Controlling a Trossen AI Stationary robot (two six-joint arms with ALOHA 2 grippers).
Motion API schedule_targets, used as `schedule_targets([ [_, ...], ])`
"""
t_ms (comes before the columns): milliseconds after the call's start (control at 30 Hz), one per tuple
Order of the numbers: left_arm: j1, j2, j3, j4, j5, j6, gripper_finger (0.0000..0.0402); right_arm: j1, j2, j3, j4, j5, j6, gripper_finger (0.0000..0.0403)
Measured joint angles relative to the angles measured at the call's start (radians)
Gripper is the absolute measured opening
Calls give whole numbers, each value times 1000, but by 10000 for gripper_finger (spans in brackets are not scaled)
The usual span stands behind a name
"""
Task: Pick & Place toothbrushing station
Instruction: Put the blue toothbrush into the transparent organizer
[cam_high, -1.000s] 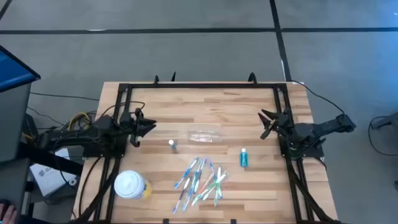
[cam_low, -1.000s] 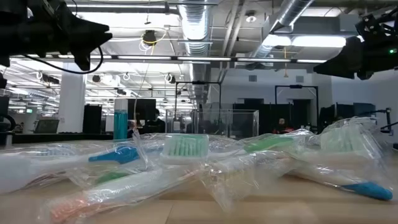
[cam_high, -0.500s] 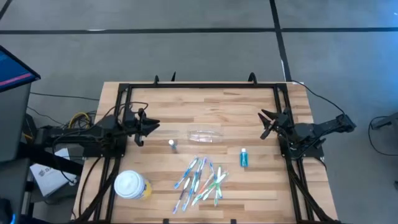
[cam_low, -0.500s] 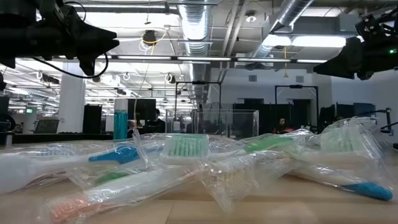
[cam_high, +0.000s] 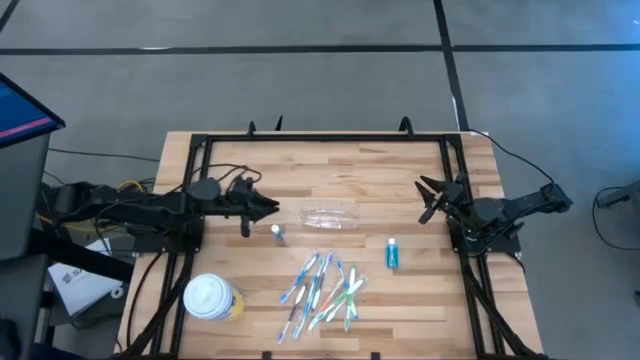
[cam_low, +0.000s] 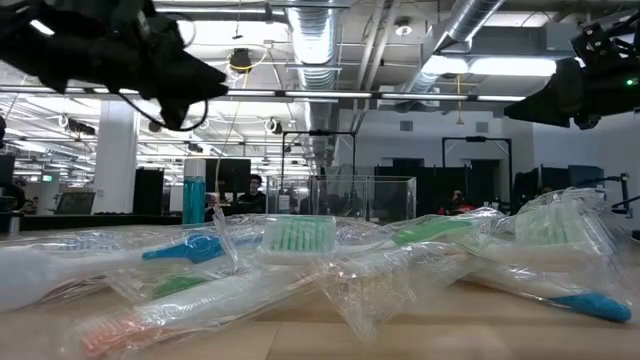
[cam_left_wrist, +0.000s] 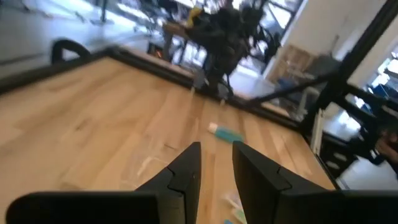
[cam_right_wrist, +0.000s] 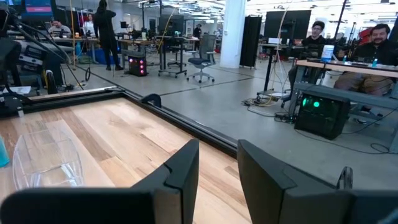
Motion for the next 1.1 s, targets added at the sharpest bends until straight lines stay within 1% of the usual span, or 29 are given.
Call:
schedule_targets([
  [133,0,113,84,-2,99,9,85,0,0,0,-2,0,0,101],
  [300,0,207,176,-57,206,75,85,0,0,0,-4,0,0,101],
  [433,-20,256,248,-144,225,100,85,0,0,0,-4,0,0,101],
  [533,-62,291,300,-203,223,141,85,0,0,0,-4,0,0,101],
  [667,-126,327,353,-270,184,171,85,0,0,0,-4,0,0,101],
  [800,-200,358,392,-333,88,161,85,0,0,0,-3,0,0,101],
  [900,-256,387,421,-365,49,86,85,0,0,0,-4,0,0,101],
  [1000,-312,419,459,-394,19,46,85,0,0,0,-4,0,0,101],
  [1100,-356,459,499,-448,-43,1,85,0,0,0,-4,0,0,101],
])
